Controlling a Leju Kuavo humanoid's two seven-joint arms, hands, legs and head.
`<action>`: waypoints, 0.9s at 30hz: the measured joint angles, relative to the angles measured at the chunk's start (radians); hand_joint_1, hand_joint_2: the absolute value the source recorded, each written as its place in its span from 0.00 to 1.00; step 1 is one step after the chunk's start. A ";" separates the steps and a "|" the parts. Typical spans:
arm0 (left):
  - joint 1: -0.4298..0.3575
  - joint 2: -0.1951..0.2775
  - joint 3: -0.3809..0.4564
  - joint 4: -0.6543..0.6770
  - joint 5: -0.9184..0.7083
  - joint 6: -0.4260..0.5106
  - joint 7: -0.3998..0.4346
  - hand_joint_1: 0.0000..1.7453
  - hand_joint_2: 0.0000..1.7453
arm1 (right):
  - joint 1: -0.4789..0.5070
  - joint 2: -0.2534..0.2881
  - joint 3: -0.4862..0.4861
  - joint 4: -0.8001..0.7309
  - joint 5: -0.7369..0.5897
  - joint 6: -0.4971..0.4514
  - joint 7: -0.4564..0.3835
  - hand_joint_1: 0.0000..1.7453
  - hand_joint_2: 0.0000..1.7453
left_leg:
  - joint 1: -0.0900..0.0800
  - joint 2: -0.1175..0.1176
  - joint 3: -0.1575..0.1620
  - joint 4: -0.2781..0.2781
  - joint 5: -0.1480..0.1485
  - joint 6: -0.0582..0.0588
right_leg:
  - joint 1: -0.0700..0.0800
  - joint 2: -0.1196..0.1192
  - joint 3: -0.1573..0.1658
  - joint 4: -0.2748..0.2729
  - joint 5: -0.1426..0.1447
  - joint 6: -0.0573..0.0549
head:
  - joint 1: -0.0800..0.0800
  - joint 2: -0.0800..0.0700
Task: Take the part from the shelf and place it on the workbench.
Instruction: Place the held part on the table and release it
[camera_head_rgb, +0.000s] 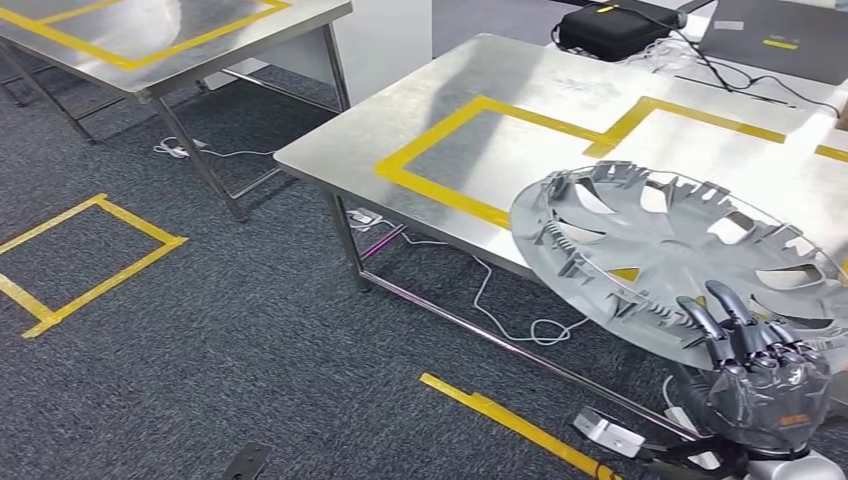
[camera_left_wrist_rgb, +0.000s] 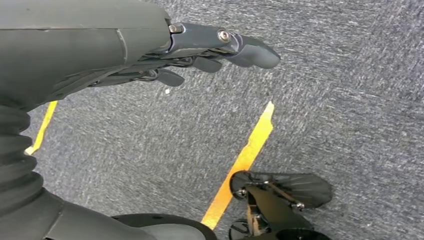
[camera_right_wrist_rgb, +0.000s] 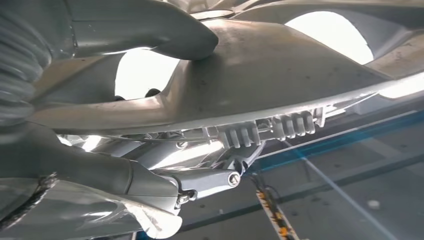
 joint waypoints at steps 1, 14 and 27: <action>0.000 0.001 0.000 0.000 0.000 -0.001 0.000 0.00 1.00 | 0.001 0.001 0.000 0.000 0.001 0.000 0.000 1.00 1.00 | 0.001 0.000 -0.001 0.005 -0.006 -0.005 | -0.002 0.000 0.001 -0.002 0.002 -0.005 | 0.000 0.000; 0.002 0.007 0.000 0.000 -0.009 -0.015 0.011 0.00 1.00 | 0.028 0.020 0.000 -0.005 0.009 0.000 -0.006 1.00 1.00 | 0.013 -0.008 0.014 0.002 -0.011 -0.018 | -0.002 0.009 0.002 -0.003 0.005 -0.001 | -0.004 0.000; 0.001 0.005 0.000 0.000 -0.007 -0.038 0.011 0.00 1.00 | 0.038 0.021 -0.024 -0.018 0.023 0.000 -0.021 1.00 1.00 | 0.009 -0.003 0.010 -0.007 0.000 0.012 | -0.004 0.002 -0.029 0.061 -0.011 0.010 | 0.002 0.000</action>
